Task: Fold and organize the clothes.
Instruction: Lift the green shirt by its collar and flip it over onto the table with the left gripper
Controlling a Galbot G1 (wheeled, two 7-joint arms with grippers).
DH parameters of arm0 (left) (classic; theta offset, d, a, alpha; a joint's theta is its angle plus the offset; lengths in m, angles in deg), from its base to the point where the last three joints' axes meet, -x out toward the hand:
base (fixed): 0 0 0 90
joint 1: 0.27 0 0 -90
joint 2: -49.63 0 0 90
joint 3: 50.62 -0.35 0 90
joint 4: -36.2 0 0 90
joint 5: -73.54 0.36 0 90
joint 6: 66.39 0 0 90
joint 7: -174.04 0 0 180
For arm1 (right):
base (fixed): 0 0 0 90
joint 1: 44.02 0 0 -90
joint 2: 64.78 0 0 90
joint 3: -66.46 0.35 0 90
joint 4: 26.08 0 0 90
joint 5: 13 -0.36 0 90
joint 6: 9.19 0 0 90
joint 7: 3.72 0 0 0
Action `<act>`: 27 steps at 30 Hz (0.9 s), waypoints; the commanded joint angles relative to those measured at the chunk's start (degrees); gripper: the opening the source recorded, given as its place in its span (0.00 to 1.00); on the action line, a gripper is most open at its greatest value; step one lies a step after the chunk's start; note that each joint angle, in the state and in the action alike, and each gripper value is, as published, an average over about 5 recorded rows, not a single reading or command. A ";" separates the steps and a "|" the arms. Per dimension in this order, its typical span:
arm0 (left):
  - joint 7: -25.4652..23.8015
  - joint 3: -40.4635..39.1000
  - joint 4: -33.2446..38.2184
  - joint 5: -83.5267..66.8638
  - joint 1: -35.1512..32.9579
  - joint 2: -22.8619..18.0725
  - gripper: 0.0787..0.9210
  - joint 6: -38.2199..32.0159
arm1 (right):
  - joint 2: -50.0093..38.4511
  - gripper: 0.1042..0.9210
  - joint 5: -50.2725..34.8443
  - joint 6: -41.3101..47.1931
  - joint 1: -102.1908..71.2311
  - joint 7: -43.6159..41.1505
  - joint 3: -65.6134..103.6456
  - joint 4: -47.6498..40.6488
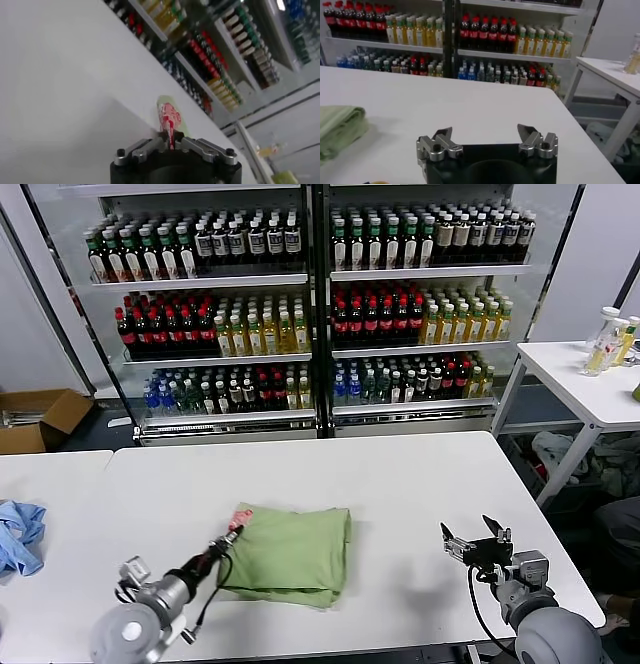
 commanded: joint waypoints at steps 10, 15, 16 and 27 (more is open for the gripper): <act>1.72 21.86 11.04 8.70 -1.15 25.37 0.03 1.14 | 0.38 0.88 -0.20 -0.29 -0.06 -0.20 -0.44 1.03; 1.99 3.37 13.09 31.80 -1.79 20.21 0.03 0.95 | 0.37 0.88 -0.11 -0.52 -0.62 -0.30 -0.20 1.44; 2.47 -0.43 12.51 35.06 -1.21 18.92 0.03 0.94 | 0.35 0.88 -0.11 -0.57 -0.75 -0.32 -0.05 1.53; 9.13 -23.74 7.94 36.05 11.19 4.45 0.03 0.98 | 0.27 0.88 -0.04 -1.09 -1.22 -0.55 0.00 1.36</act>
